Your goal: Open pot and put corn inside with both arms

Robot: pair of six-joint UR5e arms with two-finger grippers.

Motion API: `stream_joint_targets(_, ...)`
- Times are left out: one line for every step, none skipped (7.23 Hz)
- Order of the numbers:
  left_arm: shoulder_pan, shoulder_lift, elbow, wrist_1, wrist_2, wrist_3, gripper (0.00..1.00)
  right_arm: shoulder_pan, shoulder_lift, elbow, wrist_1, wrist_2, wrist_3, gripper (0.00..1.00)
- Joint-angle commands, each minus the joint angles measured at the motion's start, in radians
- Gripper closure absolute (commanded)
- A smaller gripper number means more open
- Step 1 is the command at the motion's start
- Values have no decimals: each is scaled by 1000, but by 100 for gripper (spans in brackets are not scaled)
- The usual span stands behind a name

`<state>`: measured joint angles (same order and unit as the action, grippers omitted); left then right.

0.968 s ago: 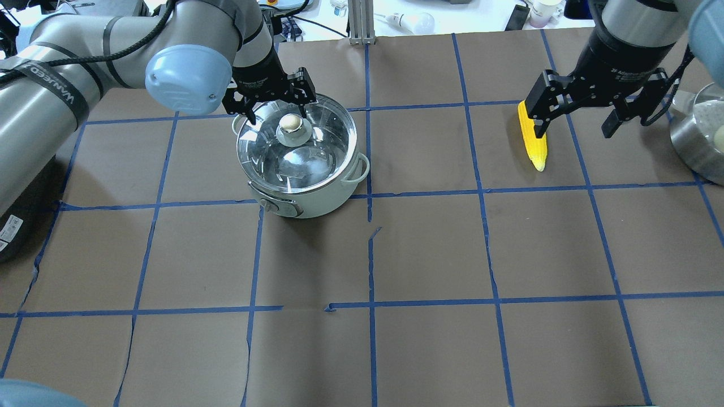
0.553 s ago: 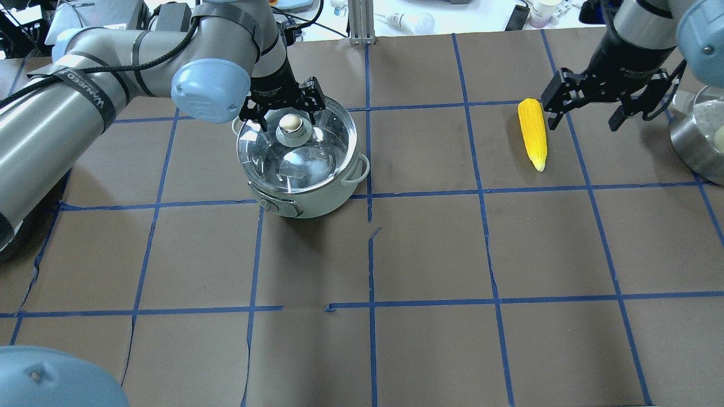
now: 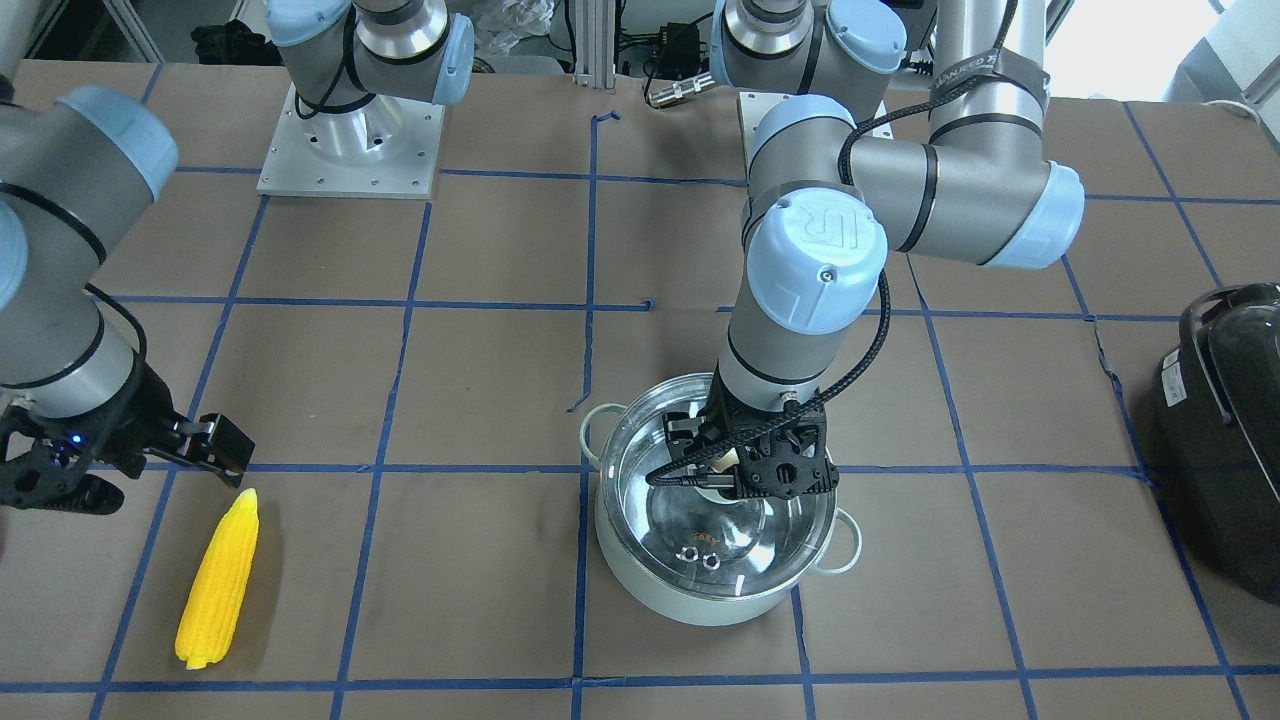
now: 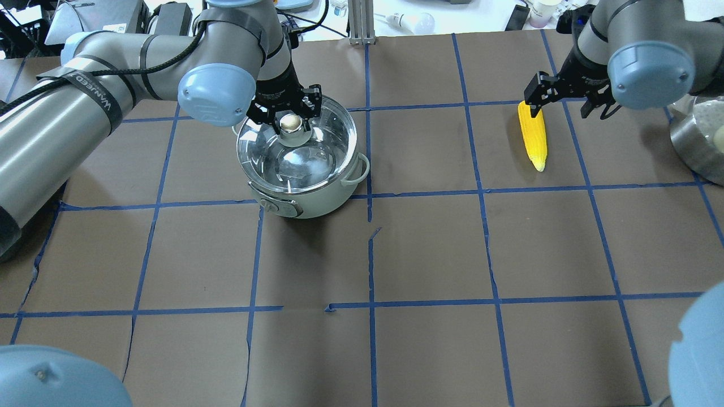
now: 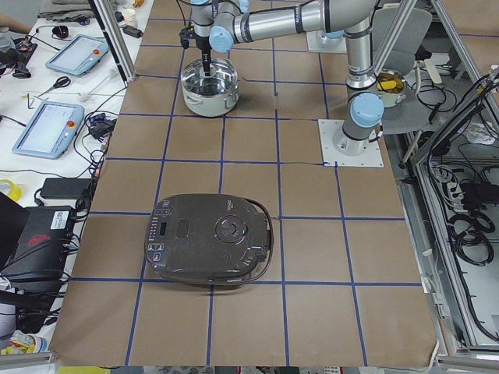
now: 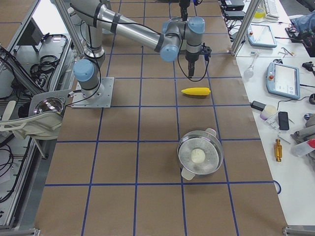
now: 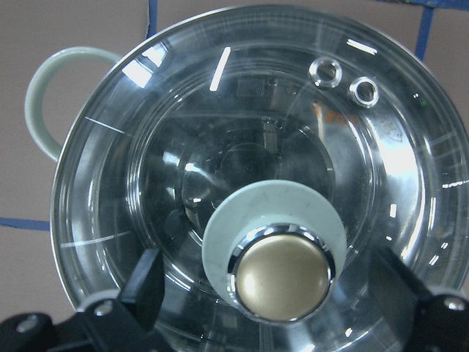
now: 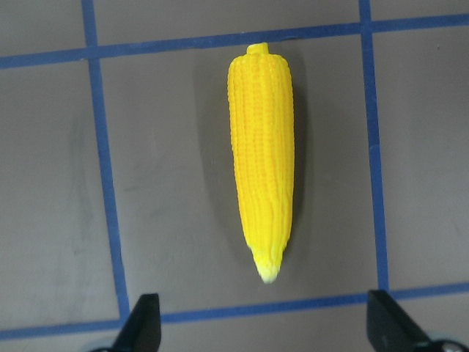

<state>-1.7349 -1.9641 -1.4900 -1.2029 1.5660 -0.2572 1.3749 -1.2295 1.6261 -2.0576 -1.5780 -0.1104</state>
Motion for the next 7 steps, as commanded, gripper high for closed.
stream_joint_targets(0,4,-1,3,0,18,82,0,157,-8,-203,3,0,0)
stream_joint_targets(3,14,19,0,0,36,92,1,195,-9,-243,3,0,0)
stream_joint_targets(11,55,33,-18,2,38,92,0,211,-14,-257,1,0,0)
stream_joint_targets(49,83,68,-93,-1,45,92,0,219,-12,-265,3,0,0)
stream_joint_targets(116,94,89,-136,0,126,95,0,247,-12,-268,3,0,0)
stream_joint_targets(191,109,73,-144,0,181,95,1,269,-3,-277,1,0,0)
stream_joint_targets(257,108,63,-141,2,215,95,0,271,1,-274,-5,1,30)
